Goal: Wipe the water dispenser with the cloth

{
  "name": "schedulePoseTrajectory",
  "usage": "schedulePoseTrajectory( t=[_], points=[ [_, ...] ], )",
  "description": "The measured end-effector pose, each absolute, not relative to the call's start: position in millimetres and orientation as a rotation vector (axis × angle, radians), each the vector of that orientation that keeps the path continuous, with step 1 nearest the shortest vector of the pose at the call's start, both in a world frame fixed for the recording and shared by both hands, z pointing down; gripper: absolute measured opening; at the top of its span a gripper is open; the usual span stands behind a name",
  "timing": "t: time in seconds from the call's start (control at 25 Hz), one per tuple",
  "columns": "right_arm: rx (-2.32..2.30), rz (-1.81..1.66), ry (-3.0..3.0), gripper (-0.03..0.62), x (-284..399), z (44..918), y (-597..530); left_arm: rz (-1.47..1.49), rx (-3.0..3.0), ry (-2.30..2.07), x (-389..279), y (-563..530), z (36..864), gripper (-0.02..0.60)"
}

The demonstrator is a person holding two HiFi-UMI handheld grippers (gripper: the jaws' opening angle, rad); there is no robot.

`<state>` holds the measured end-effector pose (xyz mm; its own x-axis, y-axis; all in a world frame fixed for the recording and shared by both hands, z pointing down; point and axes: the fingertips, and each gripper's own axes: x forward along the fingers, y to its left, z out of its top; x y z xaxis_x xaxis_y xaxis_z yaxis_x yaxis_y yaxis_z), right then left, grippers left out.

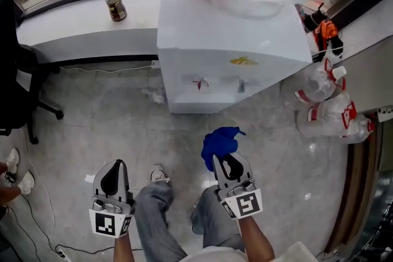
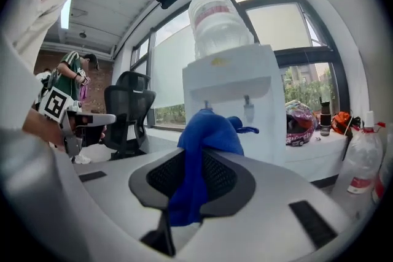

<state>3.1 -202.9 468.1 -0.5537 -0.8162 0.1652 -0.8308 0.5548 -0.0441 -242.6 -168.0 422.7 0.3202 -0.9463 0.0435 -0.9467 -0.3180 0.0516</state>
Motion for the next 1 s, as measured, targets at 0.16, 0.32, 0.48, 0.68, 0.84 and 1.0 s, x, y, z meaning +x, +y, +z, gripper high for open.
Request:
schedulePoseTrajectory(
  t=[0.16,0.32,0.48,0.68,0.84,1.0],
  points=[
    [1.377,0.187,-2.65,0.089,-6.2,531.4,-218.1,0.036,2.465,-1.847,-275.2,-175.1,472.5,0.011],
    [1.355,0.157,-2.626,0.089,-15.9,584.6,-235.1,0.046,2.399,-1.9,-301.0,-175.5,523.7,0.011],
    [1.341,0.087,-2.633,0.089,-28.3,629.5,-243.6,0.018,2.33,-1.968,-327.5,-170.3,571.6,0.011],
    [1.331,0.029,-2.675,0.089,-46.3,665.7,-251.5,0.008,2.35,-2.008,-337.8,-166.6,596.1,0.011],
    [1.329,-0.004,-2.725,0.089,-65.6,683.5,-259.2,-0.093,2.257,-2.093,-356.6,-148.5,617.3,0.011],
    [1.283,-0.023,-2.751,0.089,-89.4,702.3,-268.1,-0.205,2.152,-2.171,-370.9,-124.2,627.3,0.011]
  ],
)
